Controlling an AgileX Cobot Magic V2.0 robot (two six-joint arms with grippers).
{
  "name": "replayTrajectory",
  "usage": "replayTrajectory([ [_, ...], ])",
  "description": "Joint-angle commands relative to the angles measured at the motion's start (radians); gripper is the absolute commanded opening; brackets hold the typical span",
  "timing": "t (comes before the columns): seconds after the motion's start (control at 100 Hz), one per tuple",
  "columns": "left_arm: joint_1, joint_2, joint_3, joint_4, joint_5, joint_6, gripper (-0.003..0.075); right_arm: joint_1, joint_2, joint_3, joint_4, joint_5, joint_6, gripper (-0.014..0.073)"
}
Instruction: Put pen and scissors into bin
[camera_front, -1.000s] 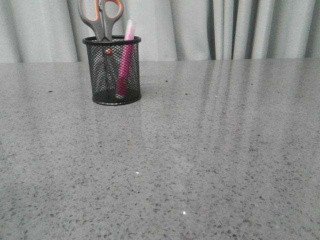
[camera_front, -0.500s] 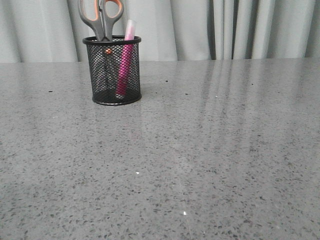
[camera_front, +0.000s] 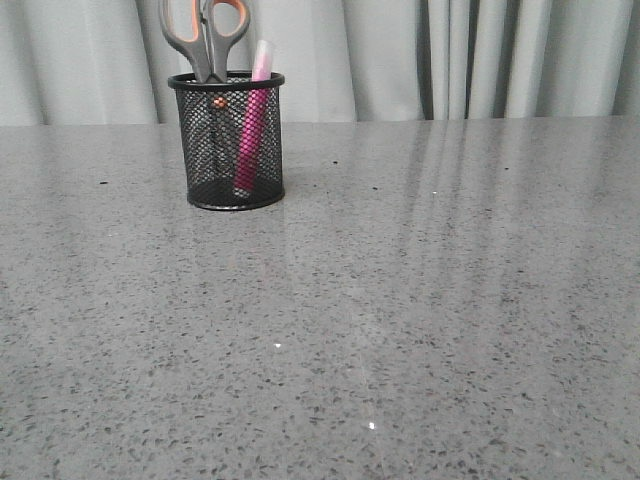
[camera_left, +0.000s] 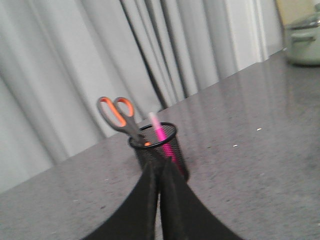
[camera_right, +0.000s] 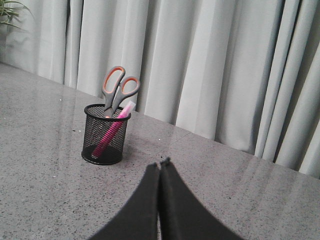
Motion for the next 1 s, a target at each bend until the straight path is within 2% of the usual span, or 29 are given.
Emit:
replayTrajectory([
  [0.0,0.030,-0.039,0.000,0.227,-0.099,-0.219,-0.0019,0.000,0.012,-0.022,-0.022,-0.068,-0.003,-0.0069],
  [0.05,0.043,-0.081,0.026,0.511,-0.128,-0.478,-0.0019,0.000,0.012,-0.022,-0.022,-0.068,-0.003,-0.0069],
  [0.09,0.051,-0.120,0.060,0.656,-0.161,-0.673,-0.0019,0.000,0.012,-0.022,-0.022,-0.068,-0.003,-0.0069],
  [0.16,0.054,-0.120,0.124,0.811,-0.242,-0.825,-0.0019,0.000,0.012,-0.022,-0.022,-0.068,-0.003,-0.0069],
  [0.28,0.054,-0.125,0.229,0.803,-0.285,-0.833,-0.0019,0.000,0.012,-0.022,-0.022,-0.068,-0.003,-0.0069],
  [0.43,0.054,-0.125,0.368,0.661,-0.321,-0.833,-0.0019,0.000,0.012,-0.022,-0.022,-0.068,-0.003,-0.0069],
  [0.55,0.054,-0.125,0.438,0.666,-0.310,-0.833,-0.0019,0.000,0.012,-0.022,-0.022,-0.068,-0.003,-0.0069],
  [0.64,0.054,-0.125,0.467,0.668,-0.300,-0.833,-0.0019,0.000,0.012,-0.022,-0.022,-0.068,-0.003,-0.0069],
  [0.71,0.054,-0.125,0.467,0.668,-0.237,-0.833,-0.0019,0.000,0.012,-0.022,-0.022,-0.068,-0.003,-0.0069],
  [0.99,0.054,-0.125,0.467,0.666,-0.239,-0.833,-0.0019,0.000,0.012,-0.022,-0.022,-0.068,-0.003,-0.0069],
])
